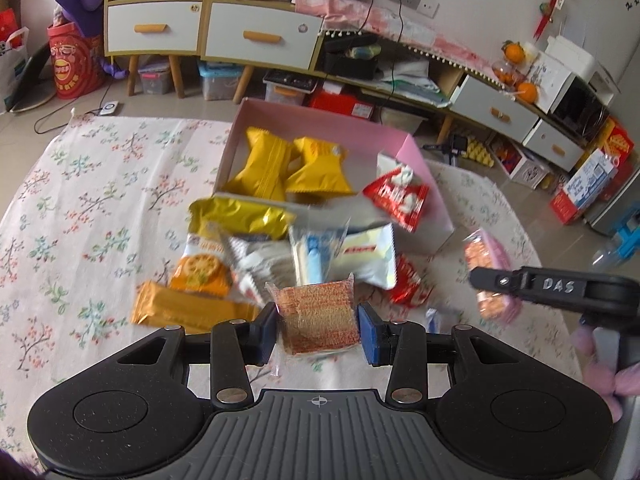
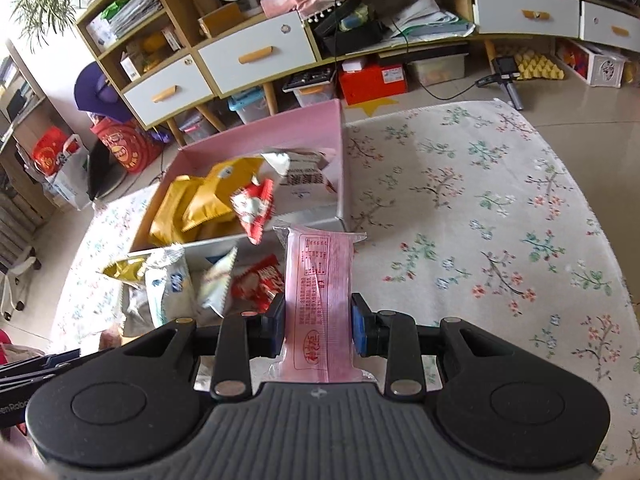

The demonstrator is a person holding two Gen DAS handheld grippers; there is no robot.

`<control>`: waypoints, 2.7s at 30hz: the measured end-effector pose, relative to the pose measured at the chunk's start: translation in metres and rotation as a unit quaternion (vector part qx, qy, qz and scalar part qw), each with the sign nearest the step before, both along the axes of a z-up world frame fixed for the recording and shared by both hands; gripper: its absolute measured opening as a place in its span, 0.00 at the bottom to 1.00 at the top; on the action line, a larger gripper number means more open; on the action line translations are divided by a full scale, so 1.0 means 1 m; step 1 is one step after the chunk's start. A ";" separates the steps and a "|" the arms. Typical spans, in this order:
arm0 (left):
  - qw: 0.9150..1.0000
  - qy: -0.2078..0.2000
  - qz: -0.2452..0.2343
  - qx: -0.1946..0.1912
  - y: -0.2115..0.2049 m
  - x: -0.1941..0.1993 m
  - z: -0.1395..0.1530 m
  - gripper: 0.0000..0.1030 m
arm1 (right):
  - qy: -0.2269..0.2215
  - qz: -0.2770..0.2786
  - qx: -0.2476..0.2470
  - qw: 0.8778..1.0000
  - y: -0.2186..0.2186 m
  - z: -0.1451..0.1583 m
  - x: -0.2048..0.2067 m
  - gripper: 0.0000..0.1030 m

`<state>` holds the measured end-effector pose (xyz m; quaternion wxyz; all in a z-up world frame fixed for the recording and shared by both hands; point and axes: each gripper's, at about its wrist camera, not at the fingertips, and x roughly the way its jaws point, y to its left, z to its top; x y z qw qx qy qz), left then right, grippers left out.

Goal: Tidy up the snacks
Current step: 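Carry the wafer cake and pink bar over the pink box, then lower both snacks into the pink box and open both tools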

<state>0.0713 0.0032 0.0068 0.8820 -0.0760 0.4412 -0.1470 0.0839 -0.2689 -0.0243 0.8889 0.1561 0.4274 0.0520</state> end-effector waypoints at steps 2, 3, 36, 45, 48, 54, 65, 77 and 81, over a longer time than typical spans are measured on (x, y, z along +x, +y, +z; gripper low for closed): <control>1.000 -0.002 0.004 -0.006 -0.003 0.005 0.003 0.38 | -0.003 0.001 0.005 1.000 0.004 0.001 0.003 0.28; 1.000 -0.003 0.007 -0.009 -0.004 0.008 0.005 0.38 | -0.005 0.002 0.008 1.000 0.005 0.002 0.005 0.28; 0.998 0.006 -0.029 0.061 -0.055 0.148 -0.037 0.38 | -0.032 0.008 0.024 0.999 0.021 -0.015 0.098 0.28; 0.998 -0.012 -0.016 0.064 -0.052 0.169 -0.050 0.38 | -0.036 0.001 0.022 0.999 0.020 -0.022 0.105 0.28; 0.998 -0.010 -0.023 0.061 -0.052 0.171 -0.053 0.38 | -0.034 0.002 0.018 0.999 0.022 -0.023 0.106 0.28; 0.997 -0.013 -0.044 0.064 -0.054 0.169 -0.052 0.40 | -0.035 0.006 0.017 0.999 0.022 -0.022 0.106 0.29; 0.996 -0.034 -0.058 0.065 -0.052 0.151 -0.035 0.63 | -0.058 0.004 0.027 0.998 0.019 -0.004 0.099 0.59; 0.997 -0.033 -0.046 0.062 -0.038 0.114 -0.018 0.80 | -0.063 -0.007 0.021 0.998 0.012 0.015 0.078 0.82; 0.997 -0.027 -0.041 0.060 -0.033 0.096 -0.014 0.82 | -0.061 -0.006 0.013 0.998 0.011 0.020 0.068 0.87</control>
